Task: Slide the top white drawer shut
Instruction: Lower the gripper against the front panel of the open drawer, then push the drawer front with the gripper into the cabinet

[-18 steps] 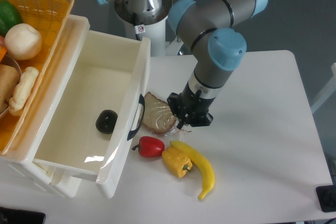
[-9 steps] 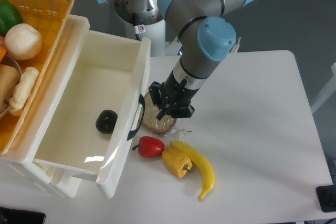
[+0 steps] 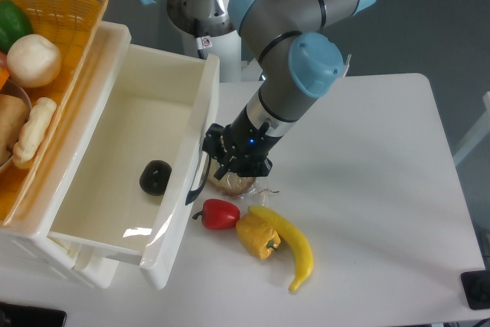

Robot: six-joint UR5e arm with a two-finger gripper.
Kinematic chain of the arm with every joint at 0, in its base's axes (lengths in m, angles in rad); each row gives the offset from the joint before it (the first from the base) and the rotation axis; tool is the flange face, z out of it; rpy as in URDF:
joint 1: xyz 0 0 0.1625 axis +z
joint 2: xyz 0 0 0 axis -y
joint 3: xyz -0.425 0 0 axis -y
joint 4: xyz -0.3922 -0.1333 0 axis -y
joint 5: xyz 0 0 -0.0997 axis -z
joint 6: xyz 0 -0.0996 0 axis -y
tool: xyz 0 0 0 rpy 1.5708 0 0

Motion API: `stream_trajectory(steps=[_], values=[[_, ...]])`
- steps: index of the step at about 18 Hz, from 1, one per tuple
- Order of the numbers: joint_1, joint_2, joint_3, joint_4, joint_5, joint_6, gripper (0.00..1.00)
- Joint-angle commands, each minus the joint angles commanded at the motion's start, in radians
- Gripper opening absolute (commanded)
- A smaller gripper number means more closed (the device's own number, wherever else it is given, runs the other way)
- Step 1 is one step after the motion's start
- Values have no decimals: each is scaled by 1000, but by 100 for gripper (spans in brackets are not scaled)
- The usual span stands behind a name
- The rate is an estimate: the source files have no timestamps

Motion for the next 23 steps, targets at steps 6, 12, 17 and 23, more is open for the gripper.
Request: stream_trajectory(steps=[6,12,17,23], values=[[-14,3,0,-29,-22,-3,0],[-34,11,0,-45,-22,-14,0],[-57,14,0,-63,-22,-25,0],[-80,21,0,-80,-22,-31,0]])
